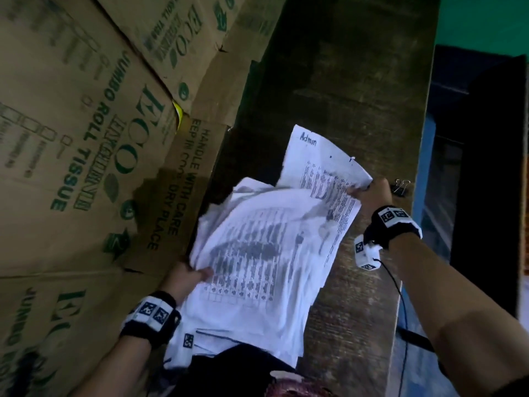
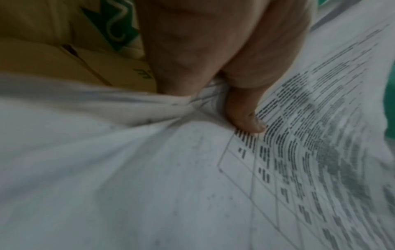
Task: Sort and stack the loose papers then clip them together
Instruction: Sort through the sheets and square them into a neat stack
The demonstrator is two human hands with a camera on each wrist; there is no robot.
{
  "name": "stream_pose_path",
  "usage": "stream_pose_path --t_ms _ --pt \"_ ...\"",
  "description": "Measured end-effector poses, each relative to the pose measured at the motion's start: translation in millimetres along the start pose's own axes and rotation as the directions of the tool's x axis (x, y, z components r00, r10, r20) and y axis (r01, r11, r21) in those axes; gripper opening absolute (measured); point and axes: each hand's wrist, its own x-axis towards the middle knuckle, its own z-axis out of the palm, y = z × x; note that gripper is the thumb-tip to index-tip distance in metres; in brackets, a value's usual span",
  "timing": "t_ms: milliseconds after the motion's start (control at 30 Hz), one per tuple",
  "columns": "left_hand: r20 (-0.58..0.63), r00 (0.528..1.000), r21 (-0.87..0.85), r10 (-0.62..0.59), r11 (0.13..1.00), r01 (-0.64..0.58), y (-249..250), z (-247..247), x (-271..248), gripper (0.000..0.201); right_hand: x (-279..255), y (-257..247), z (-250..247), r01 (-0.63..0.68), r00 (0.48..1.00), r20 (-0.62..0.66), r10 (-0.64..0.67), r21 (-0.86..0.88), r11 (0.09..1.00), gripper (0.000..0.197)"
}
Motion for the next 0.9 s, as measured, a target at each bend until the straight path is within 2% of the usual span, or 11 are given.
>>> stream_pose_path --t_ms 100,167,233,300,400,500,567,633,733,900 --pt "-0.053 0.999 -0.054 0.007 0.999 -0.009 9.1 -19.8 1.9 0.019 -3.7 2.8 -11.4 -0.030 0.998 -0.061 0.029 -0.017 0.999 0.035" --pt "-0.109 0.991 -0.107 0.082 0.990 -0.094 18.9 -27.0 -2.8 0.020 -5.5 5.0 -14.4 -0.011 0.998 -0.056 0.007 -0.073 0.997 0.024" --pt "-0.178 0.971 -0.093 0.161 0.979 -0.179 34.9 -29.4 -11.0 0.025 -8.7 6.3 -12.8 0.019 0.999 -0.021 -0.024 -0.206 0.978 0.028" --pt "-0.200 0.959 -0.086 0.199 0.972 -0.219 42.4 -31.1 -11.8 0.024 -13.6 5.5 -9.1 0.037 0.999 0.027 -0.030 -0.326 0.945 0.031" --pt "-0.166 0.965 -0.102 0.201 0.970 -0.220 52.9 -28.0 -10.1 0.034 -23.3 0.4 -3.6 0.161 0.987 0.055 -0.152 -0.412 0.897 0.018" --pt "-0.125 0.990 -0.244 0.062 0.966 -0.091 48.1 -42.9 5.1 0.035 -26.5 5.4 -6.0 0.182 0.982 0.018 -0.189 -0.378 0.908 0.020" --pt "-0.108 0.994 -0.250 0.026 0.967 -0.052 38.4 -59.8 16.5 0.033 -26.2 11.2 -11.9 0.159 0.984 -0.022 -0.178 -0.347 0.924 0.021" --pt "-0.089 0.995 -0.209 0.035 0.976 -0.053 35.0 -72.5 16.9 0.028 -24.2 19.7 -15.6 0.158 0.983 -0.039 -0.180 -0.314 0.936 0.018" --pt "-0.064 0.991 -0.245 0.115 0.961 -0.127 35.0 -79.6 0.5 0.026 -23.5 29.0 -11.4 0.130 0.987 -0.051 -0.151 -0.283 0.950 0.013" --pt "-0.064 0.991 -0.377 0.118 0.917 -0.134 36.8 -85.1 -13.6 0.033 -34.7 27.2 -0.7 0.064 0.994 -0.071 -0.079 -0.185 0.981 0.015"
